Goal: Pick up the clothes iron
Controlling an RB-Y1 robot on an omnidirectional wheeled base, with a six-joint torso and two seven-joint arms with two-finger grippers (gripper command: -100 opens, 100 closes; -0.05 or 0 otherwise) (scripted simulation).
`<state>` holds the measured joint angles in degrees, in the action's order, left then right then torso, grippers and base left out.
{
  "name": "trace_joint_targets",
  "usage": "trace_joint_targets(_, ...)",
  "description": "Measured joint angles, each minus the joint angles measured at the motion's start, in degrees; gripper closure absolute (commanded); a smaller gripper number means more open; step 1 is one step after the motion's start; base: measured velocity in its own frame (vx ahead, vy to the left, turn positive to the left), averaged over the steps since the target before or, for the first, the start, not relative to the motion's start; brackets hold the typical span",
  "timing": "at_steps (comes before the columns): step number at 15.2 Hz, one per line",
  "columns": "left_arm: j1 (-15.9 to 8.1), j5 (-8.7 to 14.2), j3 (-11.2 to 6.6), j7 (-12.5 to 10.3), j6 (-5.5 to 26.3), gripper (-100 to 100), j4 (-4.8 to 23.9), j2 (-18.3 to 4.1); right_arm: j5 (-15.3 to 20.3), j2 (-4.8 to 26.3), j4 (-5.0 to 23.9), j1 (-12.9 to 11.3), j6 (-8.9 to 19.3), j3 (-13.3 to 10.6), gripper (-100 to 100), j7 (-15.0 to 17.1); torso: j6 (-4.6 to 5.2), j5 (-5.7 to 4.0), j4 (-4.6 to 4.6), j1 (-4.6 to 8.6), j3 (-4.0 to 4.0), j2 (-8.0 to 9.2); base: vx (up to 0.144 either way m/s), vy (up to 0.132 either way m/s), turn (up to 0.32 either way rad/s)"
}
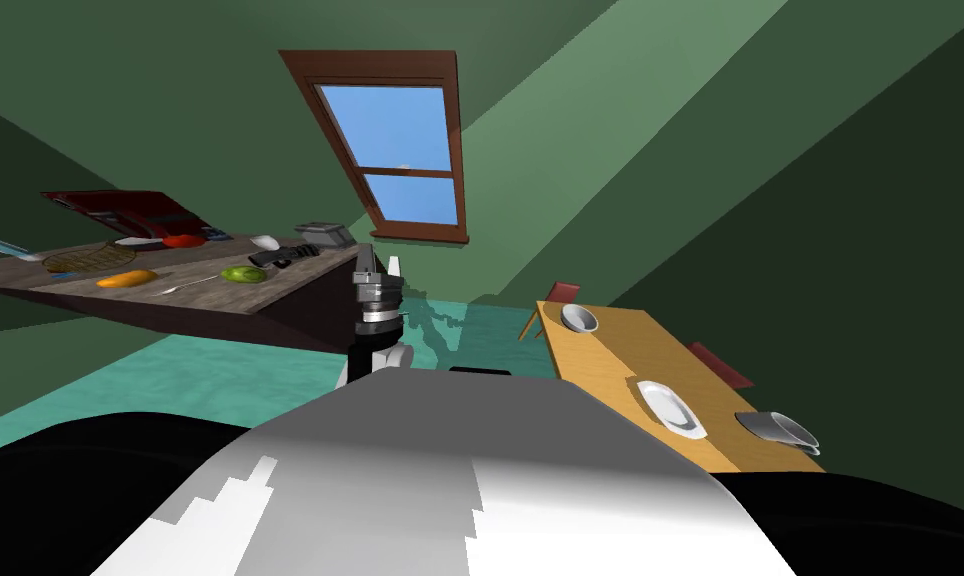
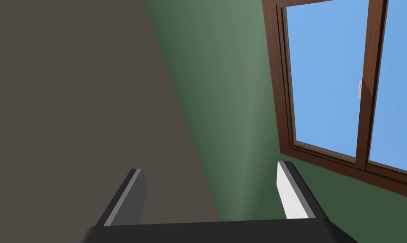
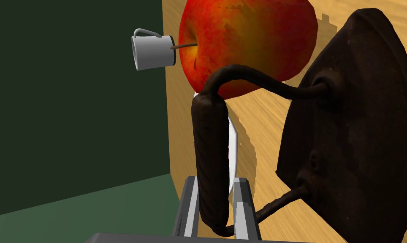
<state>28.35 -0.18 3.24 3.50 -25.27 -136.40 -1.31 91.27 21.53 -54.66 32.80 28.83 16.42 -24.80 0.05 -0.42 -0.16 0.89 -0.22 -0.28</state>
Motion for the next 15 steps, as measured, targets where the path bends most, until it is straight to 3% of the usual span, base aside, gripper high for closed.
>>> trace_joint_targets(2,0.0,0.0,0.00,0.0,0.0,0,0.0,0.0,0.0,0.0,0.0,0.0,0.0,0.0,100,0.0,0.01,-0.04,0.01,0.01,0.01,0.00,0.005,-0.001,-0.161)
trace_joint_targets(6,0.0,0.0,-0.01,0.0,0.0,0,0.0,0.0,-0.9,1.0,1.1,-3.3,-0.1,-3.0,100,-1.5,0.12,-0.05,0.01,-0.13,-0.01,-0.03,0.015,0.023,-0.389)
trace_joint_targets(9,0.0,0.0,-0.01,0.0,0.0,0,0.0,0.0,-2.6,1.8,0.4,-5.4,-0.7,-5.0,100,-4.0,0.11,-0.28,0.01,-0.13,-0.02,-0.04,0.013,0.028,-0.309)
trace_joint_targets(11,0.0,0.0,0.00,0.0,0.0,0,0.0,0.0,-3.6,2.5,0.9,-7.6,-1.2,-6.3,100,-6.2,-0.03,-0.45,0.03,-0.08,-0.02,-0.07,0.006,0.021,-0.274)
trace_joint_targets(15,0.0,0.0,-0.01,0.0,0.0,0,0.0,0.0,-3.8,5.2,4.0,-12.8,-1.8,-11.6,100,-5.6,0.12,-0.66,-0.04,0.02,-0.07,-0.10,0.014,0.031,-0.368)
